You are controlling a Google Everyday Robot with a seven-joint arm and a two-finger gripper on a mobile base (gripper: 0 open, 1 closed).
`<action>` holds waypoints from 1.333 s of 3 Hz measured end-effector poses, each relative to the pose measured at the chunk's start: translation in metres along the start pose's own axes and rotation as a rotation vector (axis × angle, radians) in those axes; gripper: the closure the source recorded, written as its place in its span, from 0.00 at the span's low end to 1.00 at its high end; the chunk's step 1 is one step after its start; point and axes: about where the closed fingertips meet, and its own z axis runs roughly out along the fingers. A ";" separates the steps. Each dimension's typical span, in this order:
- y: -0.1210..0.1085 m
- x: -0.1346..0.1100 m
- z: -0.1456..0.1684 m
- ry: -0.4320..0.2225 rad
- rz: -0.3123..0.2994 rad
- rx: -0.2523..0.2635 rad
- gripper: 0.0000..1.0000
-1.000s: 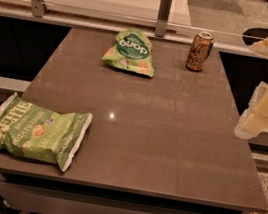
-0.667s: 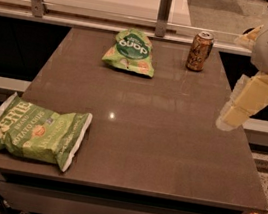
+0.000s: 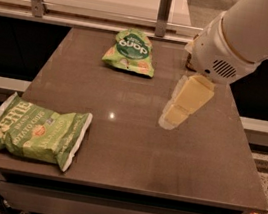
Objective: Pick green jalapeno chip bag
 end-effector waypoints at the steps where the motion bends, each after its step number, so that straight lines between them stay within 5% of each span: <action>1: 0.020 -0.033 0.032 -0.062 0.031 -0.075 0.00; 3: 0.070 -0.103 0.062 -0.111 0.005 -0.205 0.00; 4: 0.071 -0.106 0.063 -0.112 0.005 -0.207 0.00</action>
Offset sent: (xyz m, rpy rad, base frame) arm -0.0355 0.1319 -0.0319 0.1483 0.1554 0.1037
